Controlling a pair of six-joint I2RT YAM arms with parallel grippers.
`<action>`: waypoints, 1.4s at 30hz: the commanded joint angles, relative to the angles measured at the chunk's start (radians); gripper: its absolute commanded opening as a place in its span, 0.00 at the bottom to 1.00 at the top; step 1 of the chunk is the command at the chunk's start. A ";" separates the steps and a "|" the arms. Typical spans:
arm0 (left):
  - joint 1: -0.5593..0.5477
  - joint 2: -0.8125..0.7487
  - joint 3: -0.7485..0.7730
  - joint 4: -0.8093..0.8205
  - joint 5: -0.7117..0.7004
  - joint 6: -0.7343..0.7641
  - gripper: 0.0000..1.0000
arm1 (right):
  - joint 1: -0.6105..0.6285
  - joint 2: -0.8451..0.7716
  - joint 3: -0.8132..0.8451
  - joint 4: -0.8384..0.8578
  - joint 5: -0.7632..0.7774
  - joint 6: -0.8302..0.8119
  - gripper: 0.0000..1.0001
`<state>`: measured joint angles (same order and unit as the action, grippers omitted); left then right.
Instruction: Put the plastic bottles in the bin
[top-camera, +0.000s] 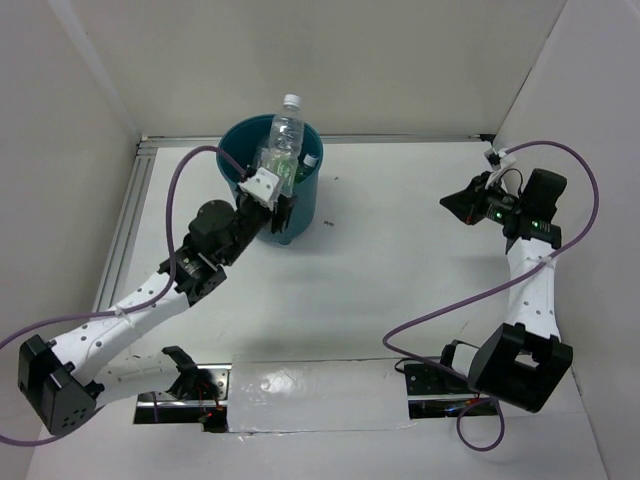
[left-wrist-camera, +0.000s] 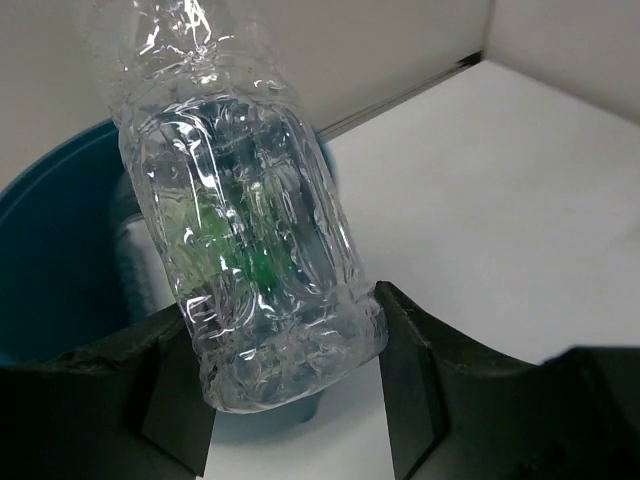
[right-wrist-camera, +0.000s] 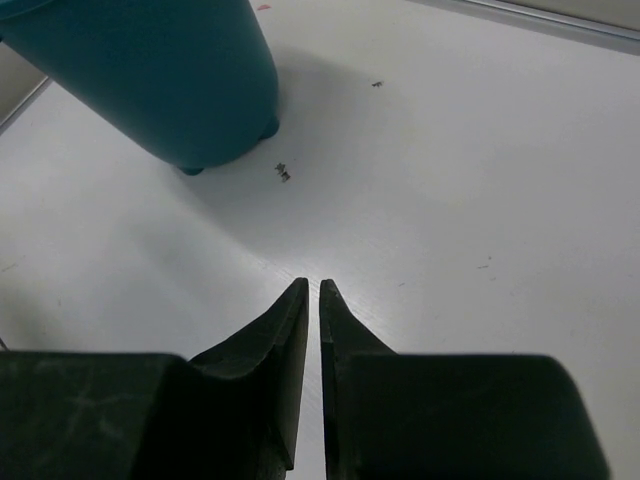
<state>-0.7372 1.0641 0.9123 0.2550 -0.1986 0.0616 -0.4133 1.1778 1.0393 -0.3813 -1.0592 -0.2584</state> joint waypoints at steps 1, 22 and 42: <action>0.114 0.040 0.066 -0.065 -0.074 -0.062 0.00 | -0.005 -0.053 -0.008 0.012 -0.028 -0.022 0.17; 0.302 0.188 0.255 -0.313 0.097 -0.126 0.58 | -0.005 -0.090 -0.067 0.002 -0.076 -0.051 0.49; 0.236 -0.059 0.255 -0.416 0.114 -0.135 1.00 | -0.005 -0.080 -0.065 -0.008 0.077 0.050 1.00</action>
<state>-0.4778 1.1454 1.1427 -0.1387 -0.1314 -0.0608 -0.4133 1.1084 0.9718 -0.3901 -1.0779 -0.2924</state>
